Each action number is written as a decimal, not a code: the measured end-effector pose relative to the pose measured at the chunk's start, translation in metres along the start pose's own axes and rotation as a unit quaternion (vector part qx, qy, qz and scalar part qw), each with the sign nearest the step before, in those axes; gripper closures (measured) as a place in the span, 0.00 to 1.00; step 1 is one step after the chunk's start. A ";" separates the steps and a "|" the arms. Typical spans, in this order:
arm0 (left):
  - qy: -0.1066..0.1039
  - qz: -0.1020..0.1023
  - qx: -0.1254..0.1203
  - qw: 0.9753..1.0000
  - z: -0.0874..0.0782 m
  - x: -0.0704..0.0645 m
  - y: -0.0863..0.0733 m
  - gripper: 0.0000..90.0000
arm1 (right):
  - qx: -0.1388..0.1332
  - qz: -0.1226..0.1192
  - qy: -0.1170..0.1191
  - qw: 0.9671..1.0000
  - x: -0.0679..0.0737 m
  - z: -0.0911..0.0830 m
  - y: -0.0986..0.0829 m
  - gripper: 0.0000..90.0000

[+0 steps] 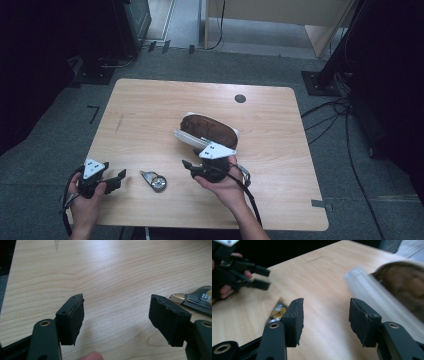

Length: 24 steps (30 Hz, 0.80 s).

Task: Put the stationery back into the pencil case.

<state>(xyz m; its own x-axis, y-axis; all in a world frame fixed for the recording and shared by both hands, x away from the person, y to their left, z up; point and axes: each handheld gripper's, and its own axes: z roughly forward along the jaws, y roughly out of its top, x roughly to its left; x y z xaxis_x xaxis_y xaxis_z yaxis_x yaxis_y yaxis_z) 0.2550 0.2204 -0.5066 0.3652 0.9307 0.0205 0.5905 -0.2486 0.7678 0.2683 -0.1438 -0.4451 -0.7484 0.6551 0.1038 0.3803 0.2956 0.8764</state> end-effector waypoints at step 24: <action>-0.088 0.033 0.007 0.996 0.011 -0.023 0.005 0.73 | 0.078 -0.002 0.063 0.995 0.055 0.084 -0.035 0.39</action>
<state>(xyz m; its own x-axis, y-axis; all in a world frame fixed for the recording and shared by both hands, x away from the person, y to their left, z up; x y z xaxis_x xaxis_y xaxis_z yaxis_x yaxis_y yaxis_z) 0.2575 0.1952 -0.5097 0.5241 0.8506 -0.0429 0.5707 -0.3134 0.7590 0.2597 -0.0599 -0.5100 -0.8084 0.5646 0.1664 0.4493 0.4092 0.7941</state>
